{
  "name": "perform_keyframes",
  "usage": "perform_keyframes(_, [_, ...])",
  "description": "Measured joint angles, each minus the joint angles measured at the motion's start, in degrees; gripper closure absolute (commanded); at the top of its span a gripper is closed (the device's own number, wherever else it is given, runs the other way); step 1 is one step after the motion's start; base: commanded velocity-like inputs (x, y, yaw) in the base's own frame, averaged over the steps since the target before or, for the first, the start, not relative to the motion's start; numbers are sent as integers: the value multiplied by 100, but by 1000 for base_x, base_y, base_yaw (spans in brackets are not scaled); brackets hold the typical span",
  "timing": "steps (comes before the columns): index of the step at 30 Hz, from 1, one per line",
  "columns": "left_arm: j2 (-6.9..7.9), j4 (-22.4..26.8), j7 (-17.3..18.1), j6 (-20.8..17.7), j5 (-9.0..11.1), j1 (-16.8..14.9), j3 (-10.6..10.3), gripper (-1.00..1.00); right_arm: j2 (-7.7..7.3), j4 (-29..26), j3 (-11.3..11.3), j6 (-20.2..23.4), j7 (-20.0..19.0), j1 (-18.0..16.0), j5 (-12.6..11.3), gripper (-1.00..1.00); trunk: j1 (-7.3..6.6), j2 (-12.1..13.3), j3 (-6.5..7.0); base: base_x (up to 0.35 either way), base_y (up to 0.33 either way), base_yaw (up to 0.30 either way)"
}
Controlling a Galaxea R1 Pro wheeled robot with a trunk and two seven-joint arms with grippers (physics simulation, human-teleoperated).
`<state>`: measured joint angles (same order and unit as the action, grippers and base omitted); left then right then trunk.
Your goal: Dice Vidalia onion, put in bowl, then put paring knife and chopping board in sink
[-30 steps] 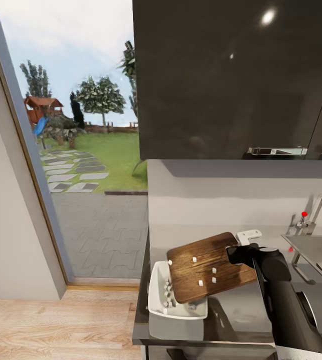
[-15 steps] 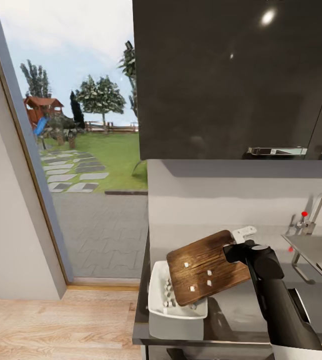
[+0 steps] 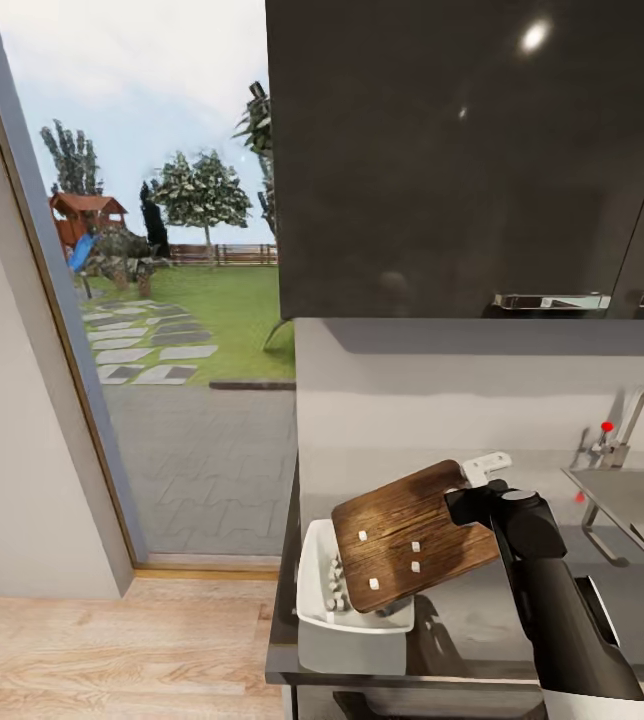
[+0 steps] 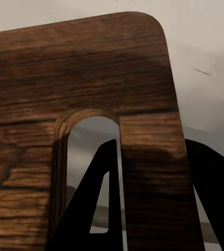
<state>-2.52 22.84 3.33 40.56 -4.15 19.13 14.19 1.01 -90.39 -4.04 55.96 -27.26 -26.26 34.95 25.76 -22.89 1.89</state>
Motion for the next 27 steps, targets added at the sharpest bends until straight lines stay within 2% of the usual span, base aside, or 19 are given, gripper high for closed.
perform_keyframes(21, [-4, 0, 1, 0, 0, 0, 0, -100, 44, -5, 4, 0, 0, -7, 25, 100, 0, 0, 0, 14, 20, 0])
perform_keyframes(27, [-5, 0, 0, 0, 0, 0, 0, -100, 52, -9, 0, -1, 1, -31, 297, 100, 0, 0, 0, 0, 0, 0])
